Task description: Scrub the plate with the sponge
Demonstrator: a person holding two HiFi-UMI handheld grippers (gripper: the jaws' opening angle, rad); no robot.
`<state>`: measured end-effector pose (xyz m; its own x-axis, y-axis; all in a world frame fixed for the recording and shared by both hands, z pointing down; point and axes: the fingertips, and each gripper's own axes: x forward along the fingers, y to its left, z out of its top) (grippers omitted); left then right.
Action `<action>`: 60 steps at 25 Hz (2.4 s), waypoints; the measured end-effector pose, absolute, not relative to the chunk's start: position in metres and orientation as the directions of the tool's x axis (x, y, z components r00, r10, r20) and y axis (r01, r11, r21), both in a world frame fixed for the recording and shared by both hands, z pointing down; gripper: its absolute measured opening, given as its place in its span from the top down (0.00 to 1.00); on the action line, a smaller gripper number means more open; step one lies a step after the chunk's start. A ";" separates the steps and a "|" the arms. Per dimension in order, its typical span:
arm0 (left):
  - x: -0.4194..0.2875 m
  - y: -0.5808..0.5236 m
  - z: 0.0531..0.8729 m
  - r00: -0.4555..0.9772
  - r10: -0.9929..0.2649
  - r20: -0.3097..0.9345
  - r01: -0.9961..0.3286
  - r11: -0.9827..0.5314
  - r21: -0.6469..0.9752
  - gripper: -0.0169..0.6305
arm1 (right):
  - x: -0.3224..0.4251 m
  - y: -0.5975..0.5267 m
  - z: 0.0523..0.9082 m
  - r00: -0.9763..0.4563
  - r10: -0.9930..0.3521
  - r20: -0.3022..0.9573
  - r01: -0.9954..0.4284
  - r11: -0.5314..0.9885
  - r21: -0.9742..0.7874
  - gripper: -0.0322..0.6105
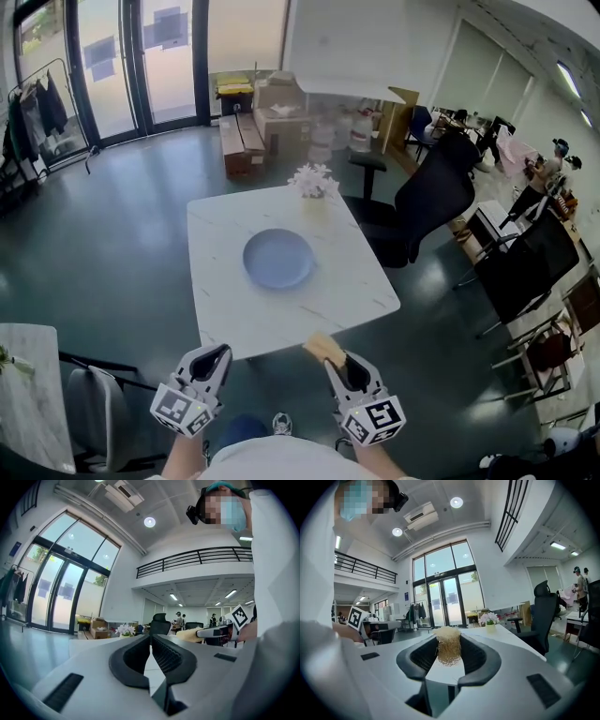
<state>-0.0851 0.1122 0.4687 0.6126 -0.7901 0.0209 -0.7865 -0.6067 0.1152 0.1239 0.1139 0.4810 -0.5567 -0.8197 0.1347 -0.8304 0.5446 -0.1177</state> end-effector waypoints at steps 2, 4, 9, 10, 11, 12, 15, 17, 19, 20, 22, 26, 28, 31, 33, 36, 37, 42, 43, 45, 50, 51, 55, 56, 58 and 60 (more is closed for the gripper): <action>-0.083 0.097 0.470 0.610 -0.792 0.020 -0.787 -0.603 0.131 0.91 | 0.125 0.096 0.481 -0.561 -0.818 0.128 -0.827 0.547 -0.126 0.73; -0.084 0.084 0.473 0.611 -0.791 0.028 -0.785 -0.601 0.151 0.91 | 0.122 0.082 0.483 -0.565 -0.816 0.120 -0.824 0.550 -0.137 0.73; -0.092 0.050 0.478 0.620 -0.783 0.047 -0.778 -0.606 0.166 0.91 | 0.111 0.050 0.489 -0.562 -0.815 0.141 -0.826 0.544 -0.146 0.73; -0.095 0.043 0.478 0.627 -0.777 0.053 -0.773 -0.613 0.162 0.91 | 0.108 0.043 0.488 -0.555 -0.819 0.142 -0.830 0.537 -0.149 0.73; -0.098 0.034 0.478 0.633 -0.772 0.058 -0.769 -0.619 0.158 0.91 | 0.104 0.037 0.487 -0.549 -0.824 0.140 -0.834 0.530 -0.152 0.73; -0.102 0.026 0.478 0.638 -0.767 0.059 -0.765 -0.624 0.157 0.91 | 0.100 0.030 0.487 -0.544 -0.827 0.139 -0.837 0.525 -0.153 0.73; -0.114 -0.002 0.476 0.658 -0.751 0.053 -0.748 -0.644 0.160 0.91 | 0.088 0.006 0.485 -0.522 -0.840 0.146 -0.851 0.504 -0.146 0.73; -0.121 -0.020 0.474 0.675 -0.736 0.054 -0.734 -0.662 0.150 0.91 | 0.082 -0.010 0.482 -0.503 -0.853 0.137 -0.863 0.486 -0.140 0.73; -0.128 -0.037 0.475 0.690 -0.722 0.051 -0.721 -0.678 0.145 0.91 | 0.075 -0.025 0.479 -0.486 -0.865 0.127 -0.872 0.470 -0.136 0.73; -0.133 -0.045 0.476 0.695 -0.717 0.048 -0.715 -0.683 0.146 0.91 | 0.072 -0.030 0.479 -0.477 -0.869 0.127 -0.877 0.462 -0.134 0.73; -0.141 -0.060 0.478 0.703 -0.710 0.046 -0.708 -0.691 0.149 0.91 | 0.066 -0.040 0.480 -0.459 -0.878 0.132 -0.887 0.444 -0.128 0.73; -0.150 -0.087 0.487 0.720 -0.692 0.055 -0.690 -0.706 0.159 0.91 | 0.058 -0.058 0.486 -0.428 -0.893 0.140 -0.902 0.412 -0.127 0.73; -0.150 -0.099 0.494 0.728 -0.683 0.061 -0.682 -0.711 0.171 0.91 | 0.057 -0.067 0.489 -0.416 -0.897 0.151 -0.908 0.399 -0.131 0.73; -0.148 -0.114 0.495 0.740 -0.670 0.060 -0.668 -0.722 0.180 0.91 | 0.056 -0.083 0.489 -0.408 -0.898 0.164 -0.912 0.391 -0.129 0.73; -0.147 -0.126 0.495 0.740 -0.669 0.062 -0.668 -0.723 0.177 0.91 | 0.056 -0.096 0.489 -0.410 -0.898 0.162 -0.911 0.393 -0.128 0.73; -0.143 -0.145 0.497 0.732 -0.678 0.068 -0.678 -0.714 0.173 0.91 | 0.059 -0.114 0.492 -0.419 -0.894 0.162 -0.907 0.402 -0.125 0.73; -0.141 -0.151 0.498 0.728 -0.682 0.071 -0.683 -0.711 0.167 0.91 | 0.061 -0.120 0.493 -0.425 -0.890 0.161 -0.904 0.409 -0.127 0.73; -0.128 -0.177 0.496 0.712 -0.698 0.078 -0.702 -0.702 0.122 0.91 | 0.071 -0.147 0.492 -0.447 -0.877 0.174 -0.894 0.430 -0.126 0.73; -0.125 -0.182 0.496 0.710 -0.701 0.070 -0.704 -0.701 0.113 0.91 | 0.073 -0.152 0.492 -0.451 -0.875 0.176 -0.892 0.434 -0.125 0.73; -0.119 -0.194 0.496 0.707 -0.704 0.063 -0.707 -0.703 0.077 0.91 | 0.076 -0.161 0.493 -0.459 -0.871 0.175 -0.888 0.443 -0.126 0.73; -0.110 -0.216 0.510 0.680 -0.725 0.112 -0.732 -0.680 0.039 0.91 | 0.084 -0.175 0.497 -0.480 -0.860 0.176 -0.877 0.462 -0.135 0.73; -0.109 -0.220 0.515 0.670 -0.732 0.125 -0.741 -0.669 0.055 0.91 | 0.086 -0.178 0.498 -0.480 -0.859 0.180 -0.877 0.461 -0.137 0.73; -0.110 -0.237 0.541 0.644 -0.746 0.171 -0.765 -0.628 0.141 0.91 | 0.092 -0.187 0.503 -0.480 -0.855 0.196 -0.876 0.459 -0.146 0.73; -0.110 -0.241 0.549 0.639 -0.747 0.186 -0.769 -0.617 0.165 0.91 | 0.093 -0.188 0.504 -0.483 -0.854 0.196 -0.875 0.461 -0.148 0.73; -0.110 -0.249 0.567 0.628 -0.746 0.220 -0.777 -0.590 0.219 0.91 | 0.095 -0.191 0.506 -0.487 -0.851 0.195 -0.872 0.465 -0.153 0.73; -0.111 -0.257 0.584 0.617 -0.746 0.251 -0.784 -0.553 0.282 0.91 | 0.095 -0.193 0.508 -0.492 -0.849 0.192 -0.869 0.468 -0.158 0.73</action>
